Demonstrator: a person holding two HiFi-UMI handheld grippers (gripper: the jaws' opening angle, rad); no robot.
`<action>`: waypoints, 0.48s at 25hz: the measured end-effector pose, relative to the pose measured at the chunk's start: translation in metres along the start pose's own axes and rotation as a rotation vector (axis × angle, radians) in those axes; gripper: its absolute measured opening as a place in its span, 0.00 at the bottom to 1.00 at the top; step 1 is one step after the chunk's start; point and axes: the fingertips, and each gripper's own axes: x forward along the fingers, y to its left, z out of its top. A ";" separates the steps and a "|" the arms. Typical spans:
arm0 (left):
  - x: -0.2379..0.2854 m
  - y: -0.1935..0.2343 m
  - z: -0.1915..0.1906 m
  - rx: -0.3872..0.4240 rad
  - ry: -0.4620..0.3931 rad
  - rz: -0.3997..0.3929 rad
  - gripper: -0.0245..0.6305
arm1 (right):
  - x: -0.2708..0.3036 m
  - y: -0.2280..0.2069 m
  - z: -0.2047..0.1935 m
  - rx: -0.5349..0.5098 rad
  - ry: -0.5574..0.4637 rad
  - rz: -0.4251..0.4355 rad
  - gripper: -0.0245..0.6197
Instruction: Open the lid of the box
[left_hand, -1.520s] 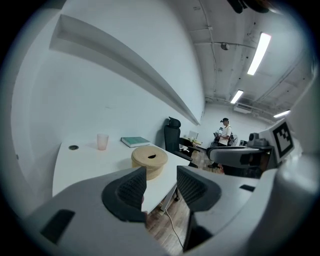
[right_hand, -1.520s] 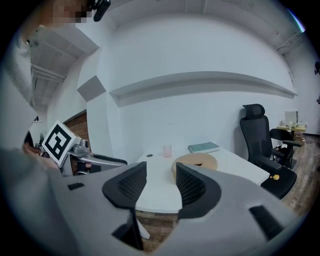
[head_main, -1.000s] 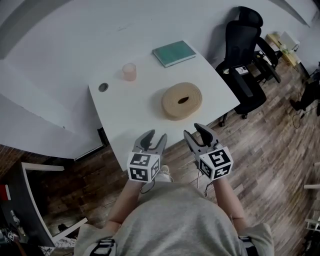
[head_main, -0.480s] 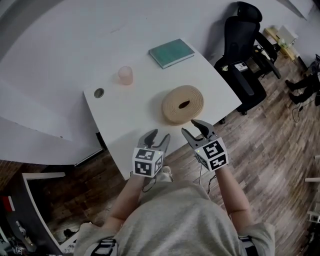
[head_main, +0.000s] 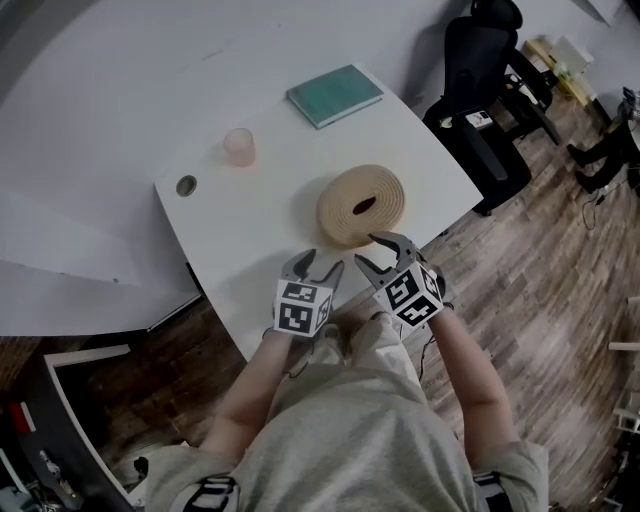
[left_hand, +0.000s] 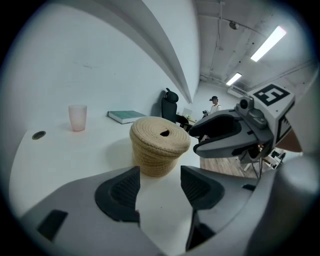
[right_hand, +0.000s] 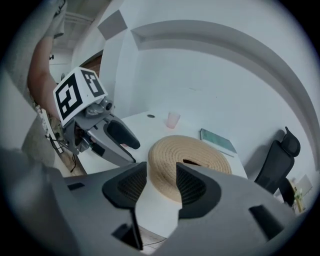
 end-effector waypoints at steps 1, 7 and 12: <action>0.005 0.000 -0.002 0.007 0.009 0.001 0.39 | 0.003 0.000 -0.003 -0.025 0.012 0.005 0.33; 0.031 0.004 -0.006 0.031 0.040 0.013 0.44 | 0.020 -0.001 -0.014 -0.201 0.076 0.039 0.33; 0.053 0.013 -0.012 0.047 0.068 0.047 0.47 | 0.033 -0.002 -0.021 -0.340 0.116 0.085 0.32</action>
